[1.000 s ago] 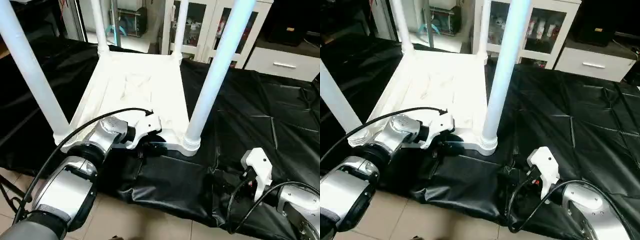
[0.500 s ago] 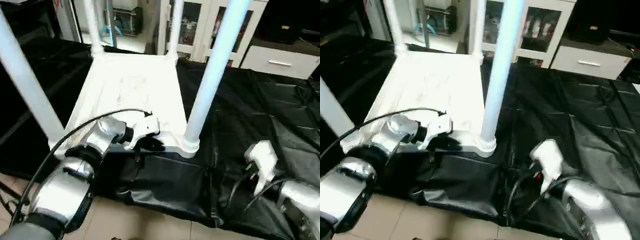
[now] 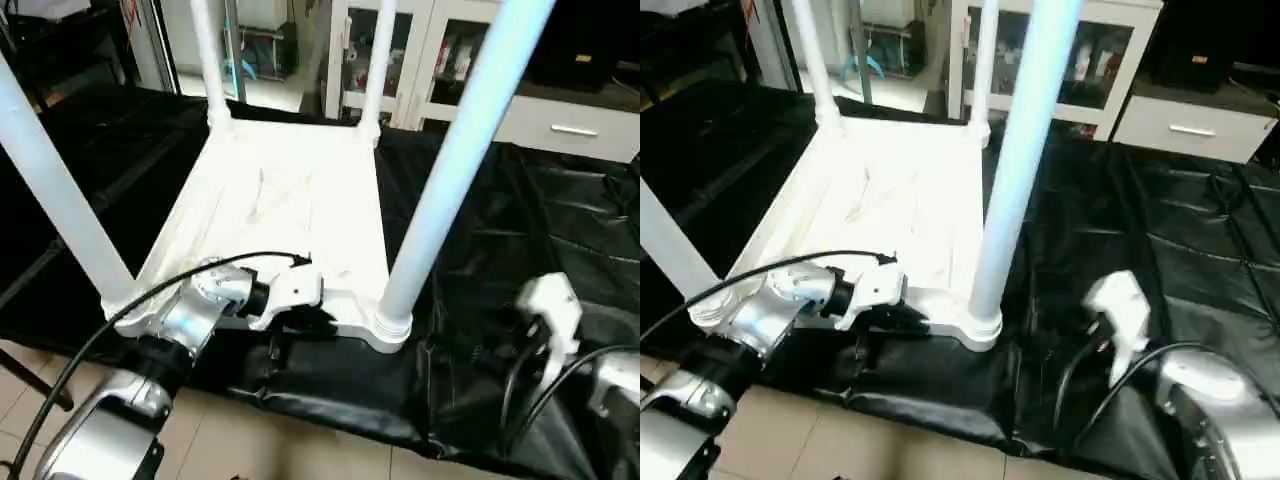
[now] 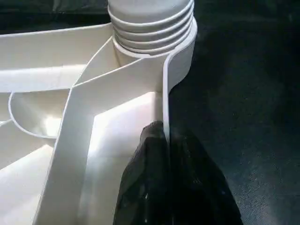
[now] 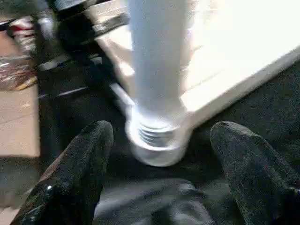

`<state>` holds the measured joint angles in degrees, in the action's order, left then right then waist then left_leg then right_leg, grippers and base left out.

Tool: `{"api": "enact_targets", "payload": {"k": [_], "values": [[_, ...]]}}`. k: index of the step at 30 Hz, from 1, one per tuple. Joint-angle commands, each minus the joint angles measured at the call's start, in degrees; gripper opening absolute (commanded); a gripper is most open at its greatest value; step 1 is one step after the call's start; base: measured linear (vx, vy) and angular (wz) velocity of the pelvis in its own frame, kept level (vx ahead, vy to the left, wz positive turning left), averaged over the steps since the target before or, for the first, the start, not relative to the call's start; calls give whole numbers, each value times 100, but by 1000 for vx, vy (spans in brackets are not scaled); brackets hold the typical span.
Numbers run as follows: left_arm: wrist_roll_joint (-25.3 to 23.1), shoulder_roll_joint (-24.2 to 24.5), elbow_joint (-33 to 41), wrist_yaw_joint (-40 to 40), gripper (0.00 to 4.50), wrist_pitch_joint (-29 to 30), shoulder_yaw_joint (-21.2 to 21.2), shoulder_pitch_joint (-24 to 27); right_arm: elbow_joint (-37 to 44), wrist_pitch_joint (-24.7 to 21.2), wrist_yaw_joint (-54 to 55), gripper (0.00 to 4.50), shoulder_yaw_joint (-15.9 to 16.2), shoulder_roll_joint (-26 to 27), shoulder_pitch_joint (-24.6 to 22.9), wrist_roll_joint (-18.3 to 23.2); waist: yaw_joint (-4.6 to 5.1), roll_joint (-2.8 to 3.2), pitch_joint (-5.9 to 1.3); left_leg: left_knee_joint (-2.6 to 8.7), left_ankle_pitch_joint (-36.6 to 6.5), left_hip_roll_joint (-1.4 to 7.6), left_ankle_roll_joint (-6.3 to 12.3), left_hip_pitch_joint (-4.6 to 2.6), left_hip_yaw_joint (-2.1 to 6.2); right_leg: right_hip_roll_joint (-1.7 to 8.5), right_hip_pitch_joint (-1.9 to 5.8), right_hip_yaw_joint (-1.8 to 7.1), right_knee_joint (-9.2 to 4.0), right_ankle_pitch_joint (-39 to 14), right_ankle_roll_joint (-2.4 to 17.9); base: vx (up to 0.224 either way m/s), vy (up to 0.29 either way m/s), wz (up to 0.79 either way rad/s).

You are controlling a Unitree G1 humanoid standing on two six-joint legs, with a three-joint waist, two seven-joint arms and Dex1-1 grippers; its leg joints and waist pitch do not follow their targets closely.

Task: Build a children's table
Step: Rotate leg to tighten

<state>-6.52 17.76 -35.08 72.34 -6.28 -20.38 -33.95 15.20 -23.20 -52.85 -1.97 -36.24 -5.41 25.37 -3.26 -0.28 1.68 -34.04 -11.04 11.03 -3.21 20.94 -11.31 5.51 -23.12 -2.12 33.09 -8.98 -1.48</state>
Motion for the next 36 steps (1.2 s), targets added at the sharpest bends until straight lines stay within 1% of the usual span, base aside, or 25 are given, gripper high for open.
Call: {"api": "enact_targets", "payload": {"k": [1, 2, 3, 4, 5, 6, 7, 8, 9, 11, 12, 14, 15, 17, 18, 19, 20, 21, 23, 24, 26, 29, 30, 36], "values": [[129, -119, 166, 40, 2, 88, -156, 188, 24, 47, -81, 364, 79, -50, 150, -12, 6, -130, -238, 487, -1756, 239, 249, -53, 107, 266, 166, 158, -401, -2127, 1016, 0, 0, 0], [104, -103, 293, 39, 2, 157, -171, 231, -123, 142, -100, 364, 166, -6, 296, -108, 13, -117, -243, 490, -1737, 242, 232, -52, 112, 268, 164, 156, -387, -2089, 1036, 0, 0, 0], [88, -101, 320, 47, 2, 162, -183, 234, -251, 204, -145, 364, 234, 28, 418, -159, 20, -122, -242, 485, -1752, 234, 226, -58, 105, 260, 149, 151, -396, -2121, 1037, 0, 0, 0], [81, -90, 379, 50, 2, 203, -193, 247, -387, 263, -170, 364, 278, 68, 537, -210, 22, -103, -242, 486, -1764, 231, 217, -58, 106, 265, 152, 153, -399, -2122, 1044, 0, 0, 0], [74, -85, 403, 68, 2, 231, -210, 243, -546, 354, -156, 364, 317, 109, 667, -304, 28, -121, -246, 482, -1757, 233, 210, -59, 103, 262, 148, 153, -396, -2098, 1055, 0, 0, 0], [68, -79, 442, 75, 2, 270, -223, 246, -650, 410, -150, 364, 336, 130, 750, -365, 20, -123, -251, 470, -1749, 232, 201, -76, 91, 262, 133, 156, -398, -2058, 1082, 0, 0, 0], [64, -74, 458, 87, 2, 286, -233, 243, -736, 426, -159, 364, 350, 149, 821, -388, 16, -126, -249, 471, -1716, 230, 205, -74, 88, 255, 135, 158, -392, -2007, 1097, 0, 0, 0], [70, -75, 472, 111, 2, 301, -240, 236, -870, 458, -167, 364, 379, 165, 925, -422, 11, -119, -255, 472, -1620, 226, 223, -59, 90, 250, 154, 155, -373, -1866, 1125, 0, 0, 0], [82, -80, 482, 147, 2, 328, -245, 221, -996, 518, -206, 364, 428, 151, 1022, -472, 12, -126, -264, 465, -1537, 223, 239, -57, 86, 248, 166, 151, -354, -1734, 1162, 0, 0, 0], [74, -78, 486, 163, 2, 338, -256, 194, -1077, 524, -306, 364, 484, 125, 1095, -467, 4, -121, -265, 457, -1487, 222, 277, -55, 80, 250, 172, 152, -349, -1648, 1180, 0, 0, 0], [86, -92, 456, 191, 2, 360, -260, 153, -1125, 491, -467, 364, 550, 86, 1143, -427, 3, -142, -267, 451, -1451, 223, 312, -52, 75, 251, 176, 152, -346, -1594, 1192, 0, 0, 0], [90, -102, 437, 195, 2, 378, -264, 126, -1189, 490, -611, 364, 622, 51, 1187, -411, -5, -126, -270, 448, -1406, 224, 359, -49, 77, 252, 188, 147, -336, -1560, 1226, 0, 0, 0], [90, -109, 420, 196, 0, 386, -269, 108, -1240, 500, -709, 335, 675, 26, 1217, -412, -7, -133, -269, 448, -1401, 224, 364, -47, 77, 251, 193, 147, -336, -1562, 1225, 0, 0, 0], [88, -116, 403, 199, 0, 400, -286, 85, -1337, 518, -842, 335, 730, 21, 1271, -422, -8, -126, -274, 443, -1402, 225, 367, -50, 77, 258, 192, 147, -335, -1558, 1251, 0, 0, 0], [81, -133, 368, 205, 0, 403, -300, 52, -1472, 564, -983, 325, 796, 27, 1344, -443, -4, -128, -269, 444, -1424, 225, 367, -50, 75, 256, 187, 147, -339, -1575, 1261, 0, 0, 0], [81, -133, 368, 205, 0, 403, -300, 52, -1472, 564, -983, 310, 796, 27, 1344, -443, -12, -125, -270, 444, -1431, 225, 363, -52, 77, 256, 187, 145, -341, -1591, 1264, 0, 0, 0], [74, -144, 352, 208, 0, 405, -303, 34, -1561, 593, -1047, 310, 831, 34, 1392, -449, -16, -134, -275, 442, -1422, 226, 353, -55, 77, 257, 191, 146, -334, -1568, 1277, 0, 0, 0], [67, -153, 340, 208, 0, 408, -303, 21, -1642, 628, -1087, 297, 850, 44, 1434, -464, -15, -124, -277, 444, -1401, 227, 356, -54, 79, 257, 195, 145, -330, -1530, 1293, 0, 0, 0], [57, -163, 313, 215, 0, 405, -305, -9, -1778, 676, -1115, 278, 876, 78, 1529, -494, -10, -135, -280, 434, -1334, 222, 372, -51, 72, 252, 197, 142, -316, -1417, 1340, 0, 0, 0], [47, -163, 294, 218, 0, 394, -311, -26, -1852, 702, -1123, 265, 896, 108, 1587, -511, -12, -129, -277, 433, -1341, 220, 379, -55, 69, 251, 194, 140, -321, -1438, 1357, 0, 0, 0], [36, -162, 262, 222, 0, 378, -322, -48, -1955, 751, -1141, 246, 933, 148, 1657, -546, -16, -121, -279, 434, -1343, 225, 363, -58, 71, 253, 199, 142, -321, -1431, 1358, 0, 0, 0], [40, -162, 225, 225, 0, 362, -335, -77, -2045, 793, -1195, 221, 957, 195, 1713, -560, -19, -133, -282, 432, -1322, 223, 376, -54, 71, 253, 209, 141, -311, -1374, 1382, 0, 0, 0], [37, -162, 211, 228, 0, 355, -338, -87, -2077, 810, -1214, 210, 968, 209, 1732, -567, -20, -128, -285, 434, -1301, 226, 384, -57, 73, 253, 211, 140, -307, -1347, 1388, 0, 0, 0], [7, -150, 173, 273, 0, 337, -377, -104, -2017, 720, -1464, 195, 1096, 207, 1678, -467, -22, -148, -283, 431, -1310, 228, 406, -58, 68, 253, 211, 139, -309, -1365, 1403, 0, 0, 0]]}}
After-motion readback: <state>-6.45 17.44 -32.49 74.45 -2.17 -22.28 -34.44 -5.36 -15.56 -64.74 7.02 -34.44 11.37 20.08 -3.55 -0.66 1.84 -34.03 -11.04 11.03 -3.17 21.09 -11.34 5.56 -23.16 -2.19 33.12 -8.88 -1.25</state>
